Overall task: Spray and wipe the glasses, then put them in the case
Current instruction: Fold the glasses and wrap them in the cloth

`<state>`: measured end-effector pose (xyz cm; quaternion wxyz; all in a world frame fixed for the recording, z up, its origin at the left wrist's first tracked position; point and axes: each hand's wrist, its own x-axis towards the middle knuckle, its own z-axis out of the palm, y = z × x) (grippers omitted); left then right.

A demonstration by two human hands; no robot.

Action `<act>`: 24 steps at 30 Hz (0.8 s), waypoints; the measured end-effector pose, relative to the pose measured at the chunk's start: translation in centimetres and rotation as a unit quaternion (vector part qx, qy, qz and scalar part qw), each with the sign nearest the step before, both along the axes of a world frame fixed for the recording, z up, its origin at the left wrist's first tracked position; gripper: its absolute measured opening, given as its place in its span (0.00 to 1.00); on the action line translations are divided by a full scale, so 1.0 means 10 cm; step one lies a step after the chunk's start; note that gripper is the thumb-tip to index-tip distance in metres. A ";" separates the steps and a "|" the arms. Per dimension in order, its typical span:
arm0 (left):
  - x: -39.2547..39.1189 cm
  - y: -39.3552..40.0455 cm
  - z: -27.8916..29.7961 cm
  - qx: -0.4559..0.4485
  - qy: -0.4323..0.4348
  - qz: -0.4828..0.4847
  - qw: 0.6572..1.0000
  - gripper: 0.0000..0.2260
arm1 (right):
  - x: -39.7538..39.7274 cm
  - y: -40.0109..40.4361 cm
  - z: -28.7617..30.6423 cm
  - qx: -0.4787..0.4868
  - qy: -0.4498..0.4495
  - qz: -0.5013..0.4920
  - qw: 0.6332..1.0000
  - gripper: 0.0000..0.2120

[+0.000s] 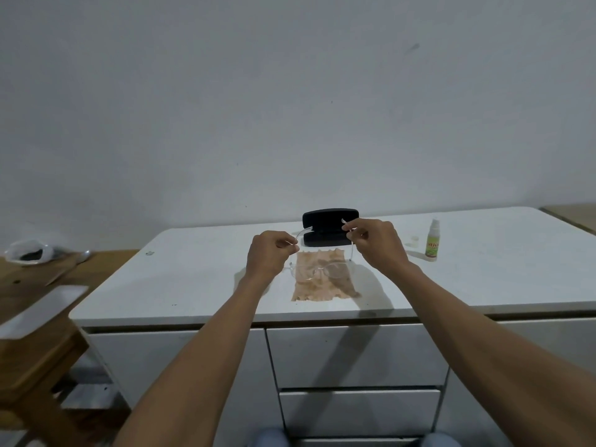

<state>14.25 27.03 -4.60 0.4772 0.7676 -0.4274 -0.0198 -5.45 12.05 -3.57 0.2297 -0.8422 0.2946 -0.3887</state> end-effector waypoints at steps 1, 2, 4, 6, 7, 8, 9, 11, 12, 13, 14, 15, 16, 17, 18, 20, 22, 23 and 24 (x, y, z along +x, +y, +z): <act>0.00 0.01 0.00 0.004 -0.003 -0.003 1.000 0.05 | -0.01 0.00 0.00 0.004 0.001 0.005 1.000 0.10; 0.01 0.02 0.00 0.010 -0.009 -0.009 1.000 0.07 | -0.01 0.00 0.00 0.008 0.004 0.014 1.000 0.10; 0.01 0.07 -0.01 0.031 -0.028 -0.021 0.999 0.12 | -0.03 0.00 0.00 0.008 0.009 0.027 1.000 0.14; 0.01 0.11 -0.01 0.047 -0.045 -0.023 0.998 0.17 | -0.04 -0.02 0.00 0.008 0.014 0.029 0.999 0.19; 0.04 0.12 -0.02 0.047 -0.049 -0.018 0.998 0.18 | -0.05 -0.04 -0.01 0.012 0.017 0.025 0.999 0.22; 0.08 0.12 -0.04 0.044 -0.050 -0.014 0.998 0.19 | -0.06 -0.08 -0.02 0.020 0.021 0.021 0.999 0.24; 0.12 0.12 -0.05 0.045 -0.046 -0.011 0.998 0.19 | -0.06 -0.12 -0.04 0.031 0.026 0.015 0.999 0.25; 0.20 0.09 -0.10 0.049 -0.033 -0.006 0.998 0.16 | -0.06 -0.22 -0.10 0.049 0.032 -0.004 0.998 0.26; 0.22 0.06 -0.12 0.049 -0.029 -0.004 0.998 0.14 | -0.04 -0.27 -0.13 0.056 0.032 -0.013 0.998 0.25; 0.24 0.03 -0.13 0.049 -0.024 -0.003 0.999 0.12 | -0.02 -0.32 -0.16 0.063 0.033 -0.020 0.997 0.23; 0.25 -0.01 -0.14 0.049 -0.014 -0.004 0.999 0.10 | 0.01 -0.37 -0.19 0.070 0.036 -0.019 0.997 0.20; 0.27 -0.05 -0.15 0.050 0.001 -0.007 0.999 0.08 | 0.03 -0.42 -0.22 0.080 0.043 -0.013 0.996 0.17; 0.29 -0.10 -0.15 0.051 0.020 -0.009 0.998 0.07 | 0.06 -0.47 -0.24 0.090 0.053 -0.002 0.995 0.15; 0.32 -0.14 -0.16 0.054 0.036 -0.015 0.998 0.06 | 0.09 -0.51 -0.25 0.099 0.066 0.010 0.993 0.13; 0.35 -0.19 -0.17 0.054 0.055 -0.020 0.997 0.05 | 0.12 -0.55 -0.26 0.108 0.078 0.021 0.991 0.12; 0.40 -0.30 -0.18 0.055 0.085 -0.030 0.994 0.04 | 0.20 -0.61 -0.27 0.121 0.101 0.038 0.987 0.10; 0.41 -0.41 -0.19 0.067 0.095 -0.034 0.993 0.04 | 0.31 -0.67 -0.29 0.118 0.128 0.048 0.984 0.09; 0.42 -0.46 -0.19 0.072 0.104 -0.038 0.991 0.05 | 0.36 -0.70 -0.30 0.111 0.143 0.051 0.982 0.09; 0.44 -0.51 -0.19 0.077 0.117 -0.041 0.989 0.06 | 0.40 -0.72 -0.31 0.103 0.157 0.057 0.981 0.08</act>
